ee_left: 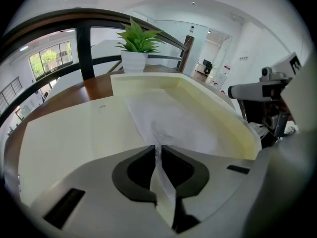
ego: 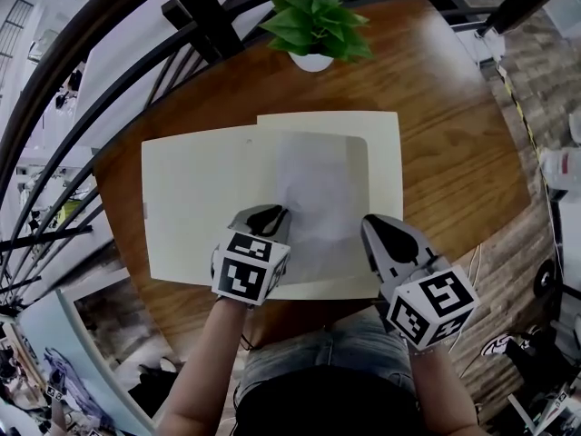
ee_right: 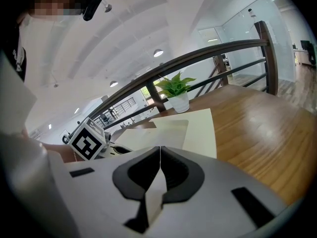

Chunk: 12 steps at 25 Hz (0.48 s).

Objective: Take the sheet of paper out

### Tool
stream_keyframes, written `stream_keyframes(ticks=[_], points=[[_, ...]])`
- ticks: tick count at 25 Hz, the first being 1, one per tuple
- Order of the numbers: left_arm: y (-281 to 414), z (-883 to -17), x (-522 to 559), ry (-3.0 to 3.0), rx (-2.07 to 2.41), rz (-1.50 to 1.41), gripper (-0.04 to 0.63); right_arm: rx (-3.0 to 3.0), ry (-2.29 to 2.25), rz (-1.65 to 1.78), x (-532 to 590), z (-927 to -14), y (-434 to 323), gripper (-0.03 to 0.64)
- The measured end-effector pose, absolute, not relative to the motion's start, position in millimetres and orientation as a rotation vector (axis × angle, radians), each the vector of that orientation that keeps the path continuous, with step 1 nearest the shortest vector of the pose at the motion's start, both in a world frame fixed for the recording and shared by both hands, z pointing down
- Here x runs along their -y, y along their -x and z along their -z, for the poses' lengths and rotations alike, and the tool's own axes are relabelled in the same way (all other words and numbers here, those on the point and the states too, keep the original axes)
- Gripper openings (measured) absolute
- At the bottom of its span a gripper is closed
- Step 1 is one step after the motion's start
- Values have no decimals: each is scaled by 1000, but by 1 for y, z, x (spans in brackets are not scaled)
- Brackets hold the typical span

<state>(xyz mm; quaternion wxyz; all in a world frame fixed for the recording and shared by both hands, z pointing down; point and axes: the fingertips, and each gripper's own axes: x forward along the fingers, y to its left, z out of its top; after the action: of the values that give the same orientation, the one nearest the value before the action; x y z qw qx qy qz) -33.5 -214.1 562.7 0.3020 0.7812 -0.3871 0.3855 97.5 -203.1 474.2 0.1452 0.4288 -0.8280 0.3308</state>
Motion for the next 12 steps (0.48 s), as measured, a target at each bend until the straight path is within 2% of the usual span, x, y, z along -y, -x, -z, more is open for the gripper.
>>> stream_keyframes(ticks=[12], points=[[44,-560,214,-2053,1100,-972,28,2406,-1235,-940,197,-467,-96,28]])
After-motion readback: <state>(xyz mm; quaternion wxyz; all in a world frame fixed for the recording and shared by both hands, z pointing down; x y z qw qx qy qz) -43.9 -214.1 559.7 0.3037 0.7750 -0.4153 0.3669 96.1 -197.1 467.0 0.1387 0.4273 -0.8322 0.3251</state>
